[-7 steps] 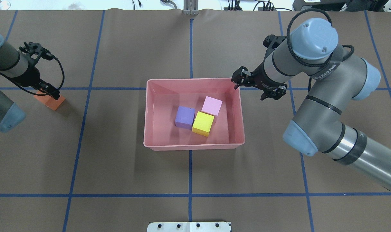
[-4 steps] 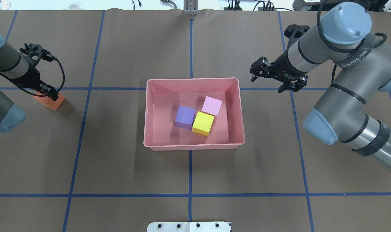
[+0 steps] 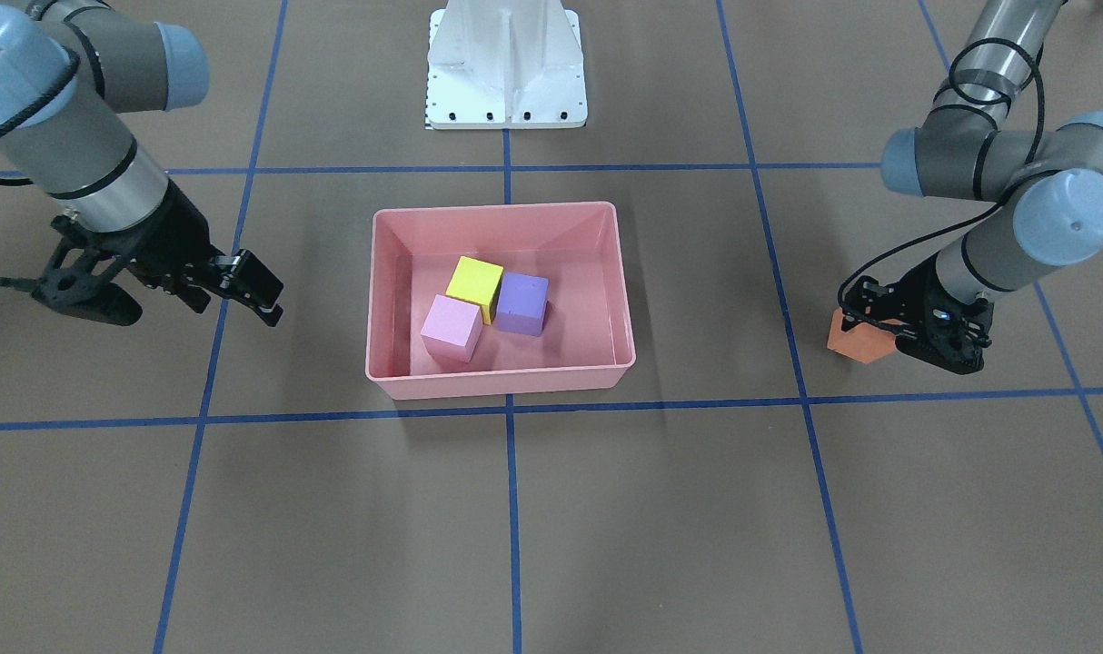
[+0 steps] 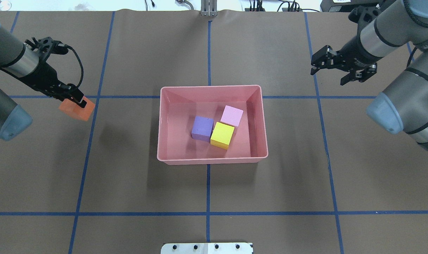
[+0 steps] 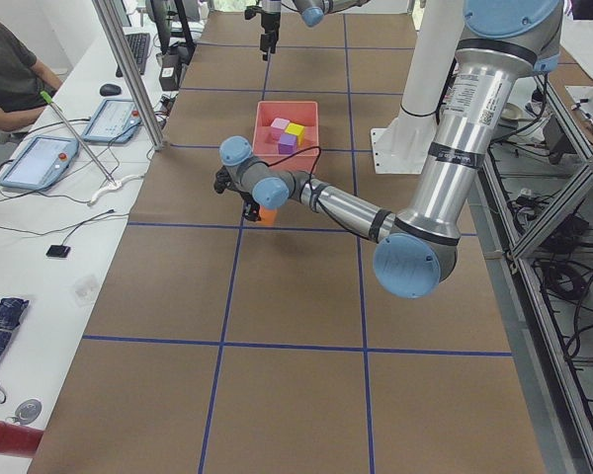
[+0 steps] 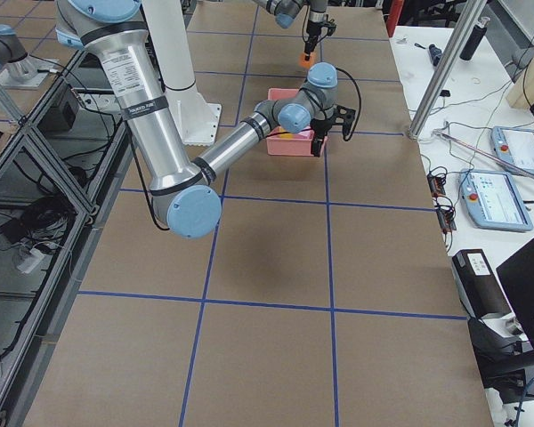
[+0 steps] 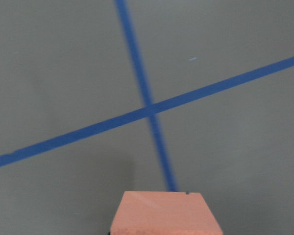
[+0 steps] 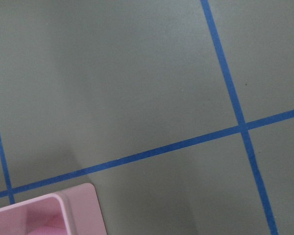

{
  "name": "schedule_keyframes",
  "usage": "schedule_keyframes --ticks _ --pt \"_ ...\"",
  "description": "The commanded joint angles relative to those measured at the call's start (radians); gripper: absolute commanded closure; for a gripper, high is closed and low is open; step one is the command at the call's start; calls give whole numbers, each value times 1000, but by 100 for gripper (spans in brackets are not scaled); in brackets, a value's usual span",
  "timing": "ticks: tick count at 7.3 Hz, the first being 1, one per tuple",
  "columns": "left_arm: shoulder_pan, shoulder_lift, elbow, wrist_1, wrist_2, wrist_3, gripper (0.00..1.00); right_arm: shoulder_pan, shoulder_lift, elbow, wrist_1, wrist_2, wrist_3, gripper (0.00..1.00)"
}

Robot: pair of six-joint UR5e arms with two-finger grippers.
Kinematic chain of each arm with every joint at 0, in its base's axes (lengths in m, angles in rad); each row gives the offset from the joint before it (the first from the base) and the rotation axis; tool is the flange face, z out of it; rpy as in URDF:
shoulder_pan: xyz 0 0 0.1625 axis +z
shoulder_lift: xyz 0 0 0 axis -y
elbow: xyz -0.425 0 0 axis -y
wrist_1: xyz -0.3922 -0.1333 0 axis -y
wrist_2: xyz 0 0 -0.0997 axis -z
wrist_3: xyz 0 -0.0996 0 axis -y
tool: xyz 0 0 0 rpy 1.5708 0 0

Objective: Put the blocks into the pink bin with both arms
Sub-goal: 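Carry the orange cube into the bin beside the purple cube and release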

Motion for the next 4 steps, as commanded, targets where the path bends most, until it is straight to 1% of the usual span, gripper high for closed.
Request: schedule_keyframes --ticks 1,3,4 --pt "9 -114 -92 7 -44 -330 100 52 -97 9 9 23 -140 0" --pt "136 -242 -93 6 -24 -555 100 52 -122 31 10 25 -141 0" --pt "193 -290 -90 7 38 -616 100 52 -122 28 10 25 -142 0"
